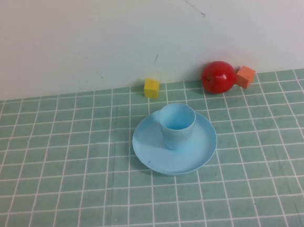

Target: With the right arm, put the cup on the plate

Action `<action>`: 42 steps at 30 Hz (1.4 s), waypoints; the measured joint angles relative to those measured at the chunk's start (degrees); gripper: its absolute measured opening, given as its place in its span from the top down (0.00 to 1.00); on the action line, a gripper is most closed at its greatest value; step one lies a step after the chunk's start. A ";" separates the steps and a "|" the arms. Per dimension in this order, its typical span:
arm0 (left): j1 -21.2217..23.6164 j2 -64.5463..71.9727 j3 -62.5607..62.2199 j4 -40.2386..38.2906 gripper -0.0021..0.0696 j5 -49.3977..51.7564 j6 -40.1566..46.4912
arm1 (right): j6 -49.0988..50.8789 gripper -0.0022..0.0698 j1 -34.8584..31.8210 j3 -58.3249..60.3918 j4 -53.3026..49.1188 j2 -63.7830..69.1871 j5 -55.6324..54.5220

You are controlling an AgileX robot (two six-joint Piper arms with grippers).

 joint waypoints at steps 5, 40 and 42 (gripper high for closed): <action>0.00 0.00 0.00 0.00 0.98 0.00 0.00 | 0.00 0.97 0.00 0.00 0.04 0.00 0.00; 0.00 0.00 0.00 0.00 0.98 0.00 0.00 | -0.13 0.97 3.05 0.12 0.26 0.00 -0.23; 0.00 0.00 0.00 0.00 0.98 0.00 0.00 | -0.13 0.97 3.05 0.12 0.26 0.00 -0.23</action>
